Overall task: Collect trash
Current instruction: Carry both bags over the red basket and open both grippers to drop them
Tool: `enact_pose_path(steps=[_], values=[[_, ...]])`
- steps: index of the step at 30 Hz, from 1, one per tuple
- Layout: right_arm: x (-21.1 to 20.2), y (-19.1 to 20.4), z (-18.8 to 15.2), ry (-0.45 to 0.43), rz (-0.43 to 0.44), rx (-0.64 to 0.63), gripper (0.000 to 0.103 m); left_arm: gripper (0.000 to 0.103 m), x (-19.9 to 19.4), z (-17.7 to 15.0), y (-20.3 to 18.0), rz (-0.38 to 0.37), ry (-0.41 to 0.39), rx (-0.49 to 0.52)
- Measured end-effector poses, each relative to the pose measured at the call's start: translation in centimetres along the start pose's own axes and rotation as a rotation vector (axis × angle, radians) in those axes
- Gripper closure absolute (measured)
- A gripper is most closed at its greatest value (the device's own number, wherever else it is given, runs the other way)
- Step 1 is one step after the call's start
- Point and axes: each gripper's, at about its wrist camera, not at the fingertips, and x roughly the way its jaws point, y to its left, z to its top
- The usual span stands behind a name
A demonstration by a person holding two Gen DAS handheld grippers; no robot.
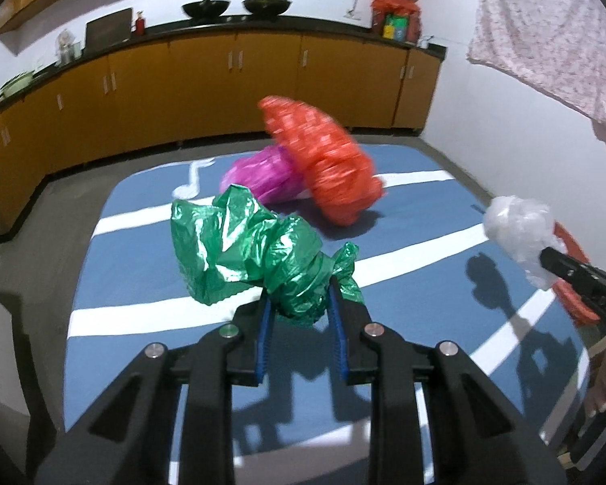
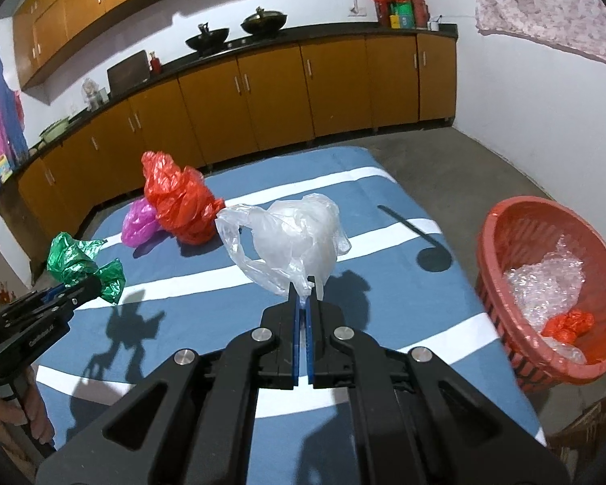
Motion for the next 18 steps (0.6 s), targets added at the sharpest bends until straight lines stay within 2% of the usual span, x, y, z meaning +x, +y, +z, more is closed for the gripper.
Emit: enact_pose_path(steps=[18], values=[[-5.2,-6.0,0.2,-0.077,-0.076,0.070,0.101,0.078,-2.6,1.4,-9.4,-0.146,-0.064,0.111]])
